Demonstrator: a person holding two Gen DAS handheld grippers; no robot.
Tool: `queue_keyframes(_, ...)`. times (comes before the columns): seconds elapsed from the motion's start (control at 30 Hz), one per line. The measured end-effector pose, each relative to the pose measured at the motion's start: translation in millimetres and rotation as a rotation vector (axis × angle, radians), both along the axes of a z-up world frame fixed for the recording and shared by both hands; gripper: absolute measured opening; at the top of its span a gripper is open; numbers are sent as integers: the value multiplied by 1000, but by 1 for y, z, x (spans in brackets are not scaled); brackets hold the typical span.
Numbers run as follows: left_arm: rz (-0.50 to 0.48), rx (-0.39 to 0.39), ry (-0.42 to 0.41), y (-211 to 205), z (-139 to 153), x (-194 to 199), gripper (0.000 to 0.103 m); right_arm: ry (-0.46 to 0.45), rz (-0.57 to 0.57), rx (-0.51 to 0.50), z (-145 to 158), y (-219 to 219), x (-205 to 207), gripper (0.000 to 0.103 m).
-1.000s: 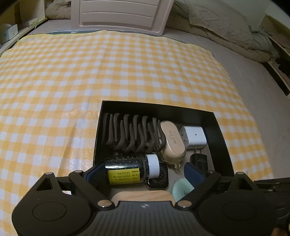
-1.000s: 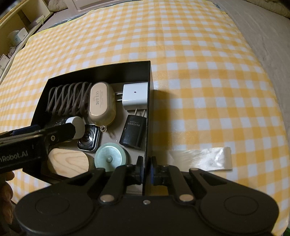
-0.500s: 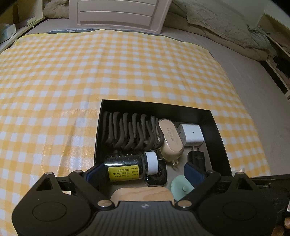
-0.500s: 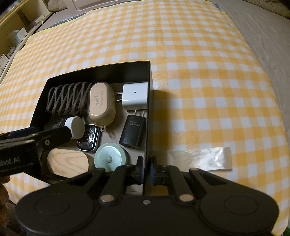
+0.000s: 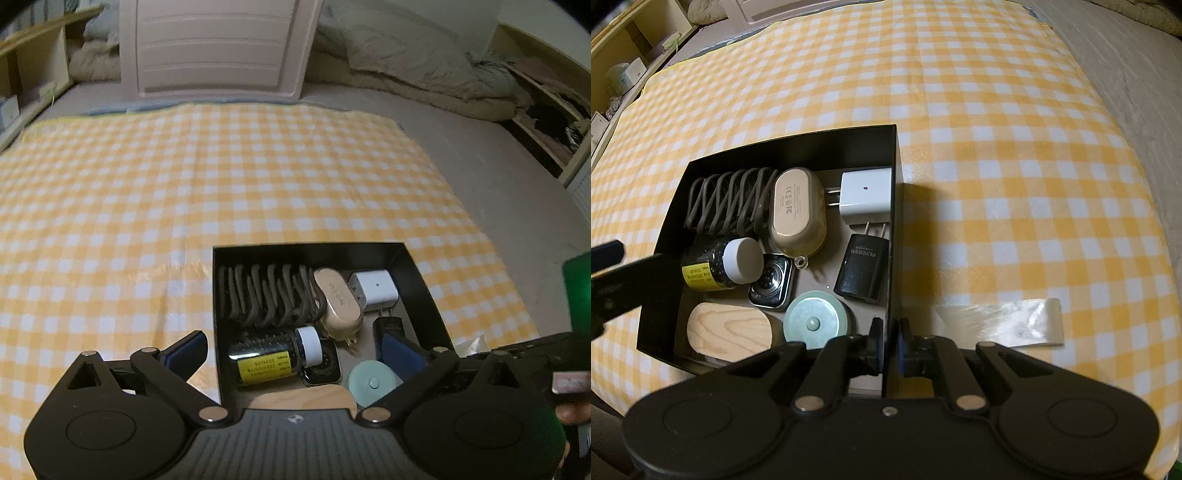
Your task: Organize rigid objects
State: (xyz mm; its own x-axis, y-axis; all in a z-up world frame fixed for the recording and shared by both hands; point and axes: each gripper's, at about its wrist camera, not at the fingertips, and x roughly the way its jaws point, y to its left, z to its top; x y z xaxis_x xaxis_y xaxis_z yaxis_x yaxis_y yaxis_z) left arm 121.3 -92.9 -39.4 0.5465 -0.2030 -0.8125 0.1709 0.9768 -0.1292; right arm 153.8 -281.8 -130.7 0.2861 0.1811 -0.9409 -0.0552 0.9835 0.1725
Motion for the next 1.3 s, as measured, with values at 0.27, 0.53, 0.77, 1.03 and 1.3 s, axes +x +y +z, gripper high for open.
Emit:
queue_keyframes(0.27, -14, 39, -24, 12, 8, -4, 103, -32, -9, 17, 10, -3, -6, 16)
queue_keyframes(0.53, 6, 51, -31, 27, 12, -8, 103, -154, -36, 44, 51, -8, -24, 45)
queue_keyframes(0.77, 0, 44, -92, 35, 32, -23, 103, -347, -56, 6, 103, -7, -55, 70)
queue_keyframes(1.03, 23, 23, -151, 50, 49, -46, 103, -531, -68, -43, 142, -2, -94, 94)
queue_keyframes(1.3, -2, 59, -298, 54, 67, -80, 103, -625, -75, -58, 156, 11, -133, 101)
